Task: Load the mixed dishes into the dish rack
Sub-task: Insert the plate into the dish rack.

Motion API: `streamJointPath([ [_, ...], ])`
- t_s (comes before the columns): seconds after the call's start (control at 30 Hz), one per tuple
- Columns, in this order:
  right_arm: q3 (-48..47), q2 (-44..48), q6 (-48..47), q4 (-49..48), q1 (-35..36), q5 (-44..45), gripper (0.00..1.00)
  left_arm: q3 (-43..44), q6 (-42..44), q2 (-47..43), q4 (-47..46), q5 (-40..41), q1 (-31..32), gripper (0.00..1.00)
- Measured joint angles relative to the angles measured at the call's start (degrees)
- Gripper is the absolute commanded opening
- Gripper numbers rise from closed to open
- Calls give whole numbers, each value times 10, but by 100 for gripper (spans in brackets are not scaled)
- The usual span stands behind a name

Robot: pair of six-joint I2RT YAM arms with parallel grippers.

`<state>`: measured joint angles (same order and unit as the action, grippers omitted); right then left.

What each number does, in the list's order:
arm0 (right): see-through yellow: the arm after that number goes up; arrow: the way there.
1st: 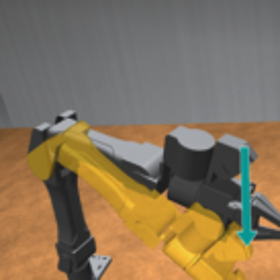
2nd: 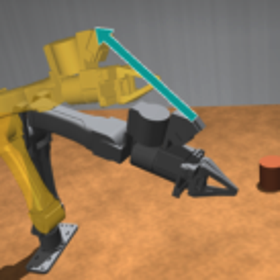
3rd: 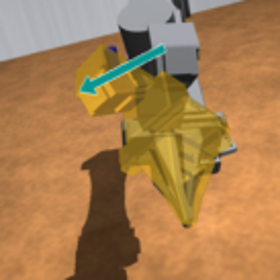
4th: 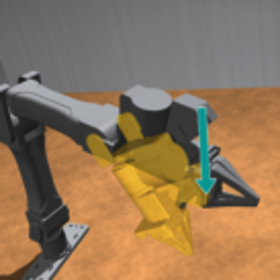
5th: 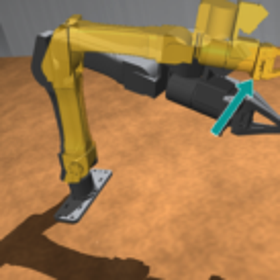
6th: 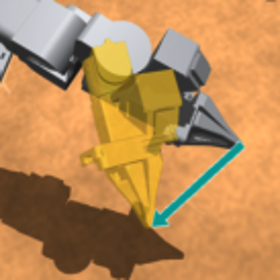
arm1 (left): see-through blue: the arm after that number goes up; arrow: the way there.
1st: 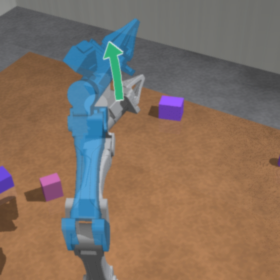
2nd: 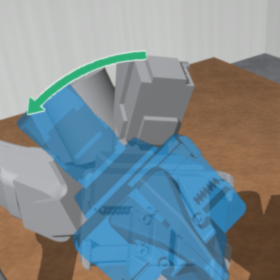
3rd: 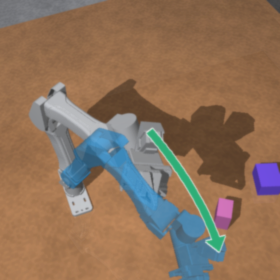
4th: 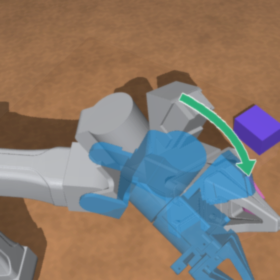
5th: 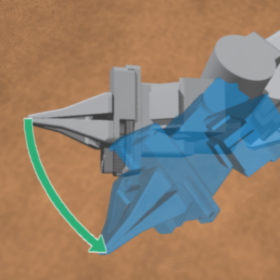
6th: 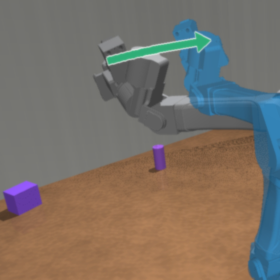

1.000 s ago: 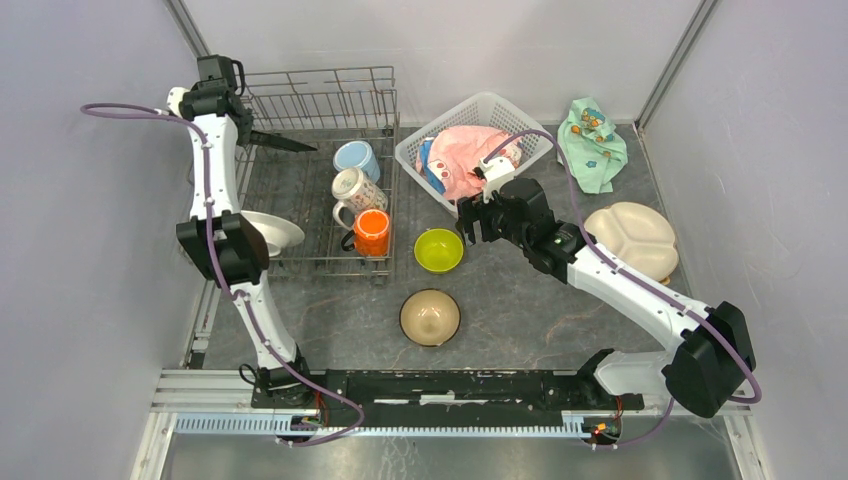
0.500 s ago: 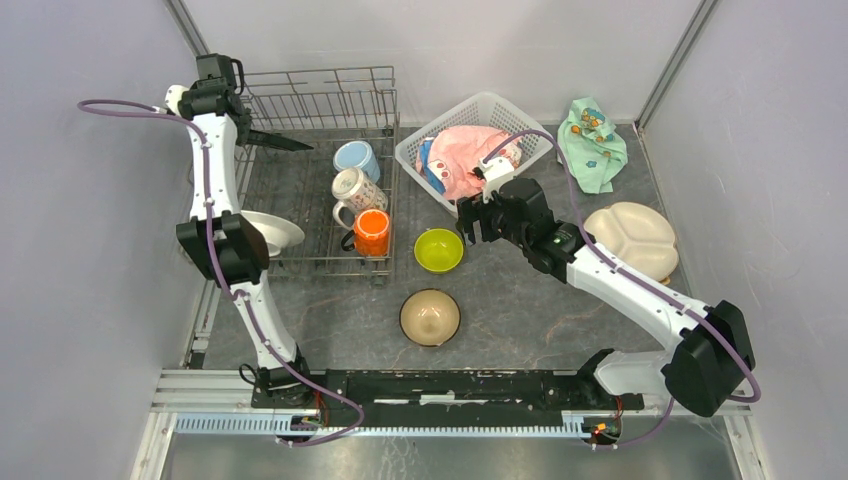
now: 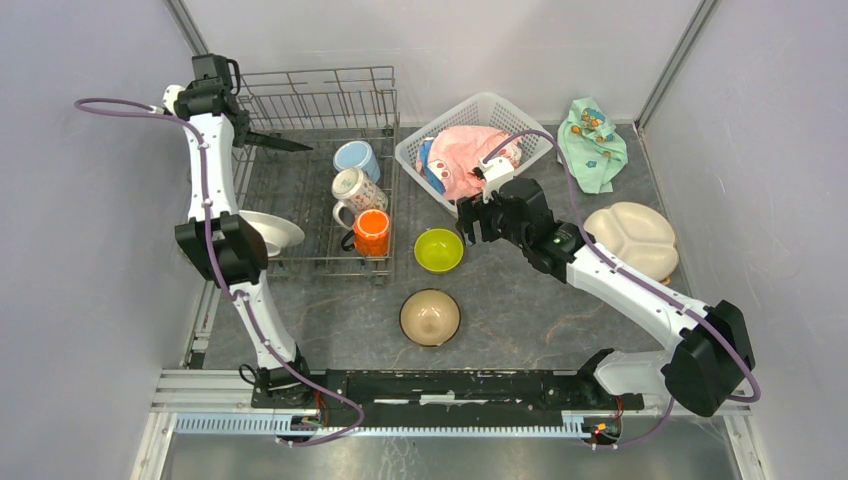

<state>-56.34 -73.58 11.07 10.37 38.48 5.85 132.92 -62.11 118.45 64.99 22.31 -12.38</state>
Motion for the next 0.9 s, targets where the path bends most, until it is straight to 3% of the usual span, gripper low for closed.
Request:
streamJointPath([
  [0.9,0,0,0,-4,0,-5,87,18,28,-38,32,1,-6,2],
])
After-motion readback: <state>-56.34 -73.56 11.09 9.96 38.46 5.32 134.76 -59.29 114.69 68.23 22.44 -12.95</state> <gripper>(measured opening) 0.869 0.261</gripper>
